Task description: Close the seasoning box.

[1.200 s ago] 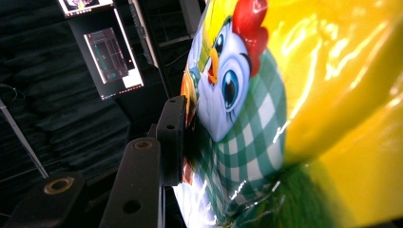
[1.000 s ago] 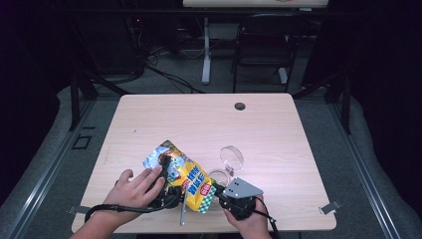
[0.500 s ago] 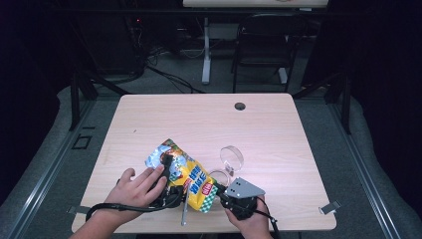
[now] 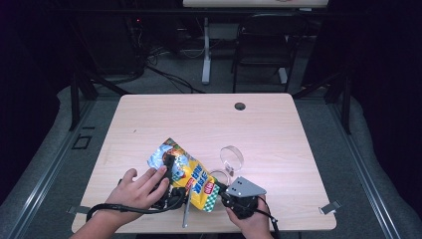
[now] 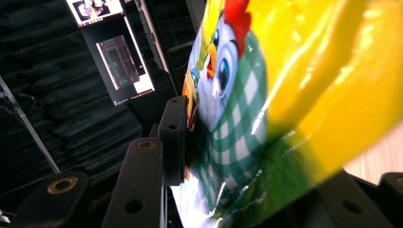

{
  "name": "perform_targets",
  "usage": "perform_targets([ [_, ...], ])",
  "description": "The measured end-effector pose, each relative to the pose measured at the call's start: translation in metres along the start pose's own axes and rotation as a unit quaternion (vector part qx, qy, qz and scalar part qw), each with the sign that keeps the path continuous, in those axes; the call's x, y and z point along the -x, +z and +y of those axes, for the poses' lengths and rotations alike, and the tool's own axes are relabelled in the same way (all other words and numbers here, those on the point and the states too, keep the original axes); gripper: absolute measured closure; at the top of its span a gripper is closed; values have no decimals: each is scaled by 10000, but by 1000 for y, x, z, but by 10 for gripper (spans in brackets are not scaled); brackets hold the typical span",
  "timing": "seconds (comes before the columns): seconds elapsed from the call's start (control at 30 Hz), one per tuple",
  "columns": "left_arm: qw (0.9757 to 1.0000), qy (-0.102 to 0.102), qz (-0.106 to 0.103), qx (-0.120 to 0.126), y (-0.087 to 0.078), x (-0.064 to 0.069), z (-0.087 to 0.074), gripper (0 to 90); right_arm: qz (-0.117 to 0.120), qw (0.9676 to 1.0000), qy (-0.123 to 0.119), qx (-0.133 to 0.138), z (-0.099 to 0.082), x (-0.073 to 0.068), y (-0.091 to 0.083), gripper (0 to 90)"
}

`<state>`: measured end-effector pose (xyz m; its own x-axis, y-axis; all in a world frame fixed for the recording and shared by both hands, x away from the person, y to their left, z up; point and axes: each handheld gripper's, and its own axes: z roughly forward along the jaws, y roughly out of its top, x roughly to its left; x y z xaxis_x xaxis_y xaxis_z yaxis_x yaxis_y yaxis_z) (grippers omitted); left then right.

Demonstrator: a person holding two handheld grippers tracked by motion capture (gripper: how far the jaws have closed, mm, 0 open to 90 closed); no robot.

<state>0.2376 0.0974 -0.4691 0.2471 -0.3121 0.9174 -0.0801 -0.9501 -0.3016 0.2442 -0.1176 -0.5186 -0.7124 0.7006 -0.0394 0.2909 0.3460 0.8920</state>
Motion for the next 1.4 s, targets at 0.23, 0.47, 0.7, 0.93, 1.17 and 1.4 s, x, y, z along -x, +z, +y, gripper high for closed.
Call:
perform_targets([
  [0.23, 10000, 44, -5, 3, -1, -2, 2, 645, -21, 10000, 12, 0, 0, 0, 0, 861],
  [0.47, 10000, 57, -68, 44, -3, -4, 4, 669, -21, 10000, 81, 14, -1, 3, 1, 861],
  [0.7, 9999, 81, -39, 85, -6, -5, 5, 677, -34, 9999, 118, 6, -2, 4, 1, 860],
  [0.93, 9999, 51, -40, 83, -8, -6, 5, 682, -21, 9998, 192, 63, -2, 5, 1, 861],
  [1.17, 9999, 76, -101, 88, -8, -8, 5, 687, -17, 9998, 171, 34, -2, 5, 2, 861],
  [1.4, 9998, 94, -108, 103, -9, -10, 3, 690, 57, 9995, 298, 67, -2, 5, 2, 862],
])
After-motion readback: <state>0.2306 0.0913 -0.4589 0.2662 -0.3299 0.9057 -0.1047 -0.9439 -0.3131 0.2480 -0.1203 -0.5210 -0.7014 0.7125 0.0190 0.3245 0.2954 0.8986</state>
